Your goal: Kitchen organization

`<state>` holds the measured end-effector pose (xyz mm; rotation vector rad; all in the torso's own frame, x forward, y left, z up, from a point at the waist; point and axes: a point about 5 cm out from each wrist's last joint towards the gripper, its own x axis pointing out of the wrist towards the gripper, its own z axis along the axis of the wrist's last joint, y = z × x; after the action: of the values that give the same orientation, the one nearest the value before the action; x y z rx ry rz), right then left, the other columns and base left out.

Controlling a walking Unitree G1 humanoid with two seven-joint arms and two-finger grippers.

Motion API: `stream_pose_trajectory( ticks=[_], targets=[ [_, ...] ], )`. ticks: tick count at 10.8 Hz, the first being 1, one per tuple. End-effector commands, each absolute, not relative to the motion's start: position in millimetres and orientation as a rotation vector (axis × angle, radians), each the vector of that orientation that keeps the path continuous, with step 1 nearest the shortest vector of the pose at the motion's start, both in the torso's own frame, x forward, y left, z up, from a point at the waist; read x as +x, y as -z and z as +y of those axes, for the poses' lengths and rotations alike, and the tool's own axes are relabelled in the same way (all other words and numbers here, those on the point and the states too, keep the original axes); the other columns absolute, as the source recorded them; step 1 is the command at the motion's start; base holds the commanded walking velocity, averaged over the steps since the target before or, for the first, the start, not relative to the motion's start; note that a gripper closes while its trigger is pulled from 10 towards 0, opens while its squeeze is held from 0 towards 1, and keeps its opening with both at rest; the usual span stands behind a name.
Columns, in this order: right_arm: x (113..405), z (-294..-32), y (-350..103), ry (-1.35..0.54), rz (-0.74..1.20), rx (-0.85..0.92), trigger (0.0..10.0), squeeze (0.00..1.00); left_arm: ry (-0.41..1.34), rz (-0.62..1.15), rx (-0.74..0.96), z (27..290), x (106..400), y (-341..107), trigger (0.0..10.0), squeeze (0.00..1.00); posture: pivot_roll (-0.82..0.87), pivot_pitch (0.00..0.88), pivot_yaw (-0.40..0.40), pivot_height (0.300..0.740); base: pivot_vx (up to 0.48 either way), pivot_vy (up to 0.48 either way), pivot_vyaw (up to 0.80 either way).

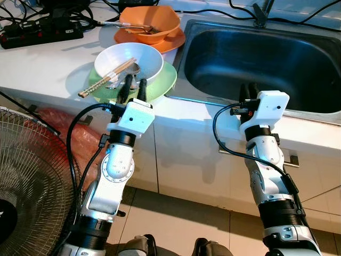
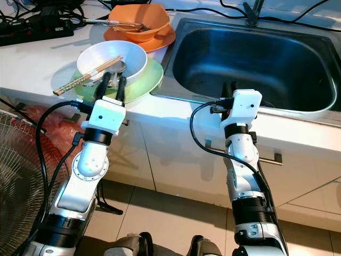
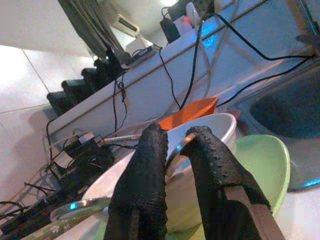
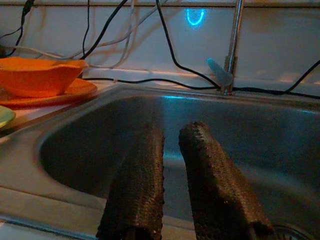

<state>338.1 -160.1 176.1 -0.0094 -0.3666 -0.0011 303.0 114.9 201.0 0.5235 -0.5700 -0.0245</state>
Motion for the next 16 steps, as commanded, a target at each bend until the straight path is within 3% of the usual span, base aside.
stream_pose_trajectory(
  ticks=[1, 6, 11, 12, 14, 16],
  targets=[
    [337, -162, -177, 0.008, -0.374, 0.005, 10.0, 0.00, 0.023, -0.573, 0.527, 114, 303, -201, 0.0, 0.00, 0.04, 0.156, 0.006, 0.740, 0.000, 0.000, 0.00],
    [337, -162, -177, 0.008, -0.375, 0.007, 10.0, 0.00, 0.055, -0.608, 0.514, 109, 301, -205, 0.0, 0.00, 0.04, 0.159, 0.004, 0.740, 0.000, 0.000, 0.00],
    [337, -161, -177, 0.010, -0.374, 0.009, 10.0, 0.00, 0.221, -0.735, 0.416, 79, 295, -231, 0.0, 0.00, 0.05, 0.162, 0.005, 0.740, 0.000, 0.000, 0.00],
    [337, -161, -177, 0.011, -0.374, 0.009, 10.0, 0.00, 0.202, -0.774, 0.436, 78, 295, -240, 10.0, 0.00, 0.04, 0.163, 0.006, 0.740, 0.000, 0.000, 0.00],
    [338, -160, -176, 0.009, -0.375, 0.014, 10.0, 0.00, 0.179, -0.897, 0.528, 75, 293, -266, 10.0, 0.00, 0.05, 0.160, 0.005, 0.740, 0.000, 0.000, 0.00],
    [338, -160, -176, 0.011, -0.374, 0.016, 10.0, 0.00, 0.245, -0.897, 0.462, 66, 297, -271, 10.0, 0.00, 0.05, 0.158, 0.007, 0.740, 0.000, 0.000, 0.00]
  ],
)
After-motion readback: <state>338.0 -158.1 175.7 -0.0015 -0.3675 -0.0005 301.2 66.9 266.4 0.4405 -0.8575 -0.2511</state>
